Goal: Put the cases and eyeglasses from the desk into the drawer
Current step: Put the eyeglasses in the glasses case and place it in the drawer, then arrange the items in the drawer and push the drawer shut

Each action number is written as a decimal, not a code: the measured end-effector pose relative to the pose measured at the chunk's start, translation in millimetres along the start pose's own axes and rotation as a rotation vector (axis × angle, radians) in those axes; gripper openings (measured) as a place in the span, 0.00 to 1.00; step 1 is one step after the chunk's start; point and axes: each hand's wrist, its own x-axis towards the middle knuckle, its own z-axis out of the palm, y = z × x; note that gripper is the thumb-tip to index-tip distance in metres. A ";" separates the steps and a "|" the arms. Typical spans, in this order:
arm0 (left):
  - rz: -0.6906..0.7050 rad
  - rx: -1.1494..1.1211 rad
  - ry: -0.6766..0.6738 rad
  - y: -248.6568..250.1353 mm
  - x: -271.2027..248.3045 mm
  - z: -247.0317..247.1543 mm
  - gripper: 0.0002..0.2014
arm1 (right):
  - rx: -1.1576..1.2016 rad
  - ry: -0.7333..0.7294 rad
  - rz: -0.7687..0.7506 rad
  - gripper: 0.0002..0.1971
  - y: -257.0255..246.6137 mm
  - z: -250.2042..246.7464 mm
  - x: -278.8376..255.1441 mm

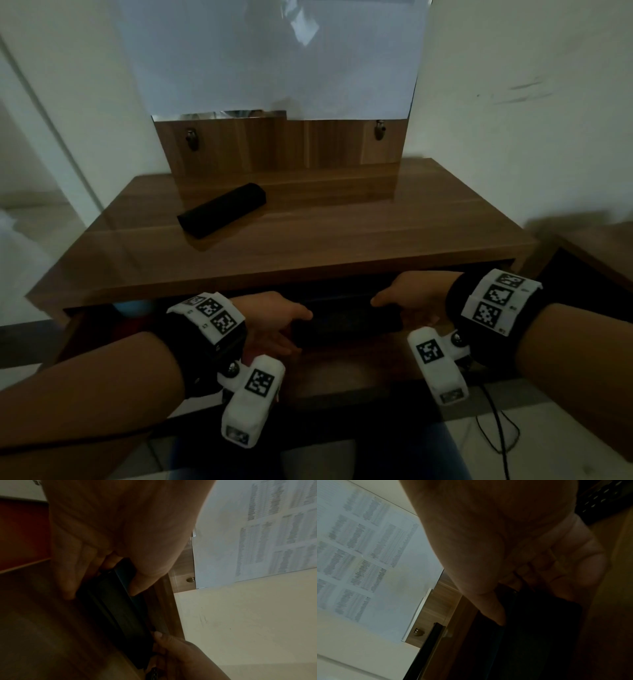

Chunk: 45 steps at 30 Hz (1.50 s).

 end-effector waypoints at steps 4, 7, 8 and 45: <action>-0.026 0.038 -0.034 0.3 9.9 -2.6 0.20 | 0.023 -0.039 0.019 0.17 -2.2 -0.1 13.1; -0.038 0.076 -0.028 0.4 15.2 -4.0 0.23 | 0.021 -0.053 0.025 0.15 -3.0 0.0 17.5; -0.041 0.091 -0.026 0.5 16.9 -4.1 0.24 | 0.015 -0.052 0.031 0.14 -3.5 0.6 18.9; 0.471 0.330 0.301 59.3 -34.1 -99.9 0.15 | 0.375 -0.034 -0.374 0.19 -136.9 -9.8 -13.6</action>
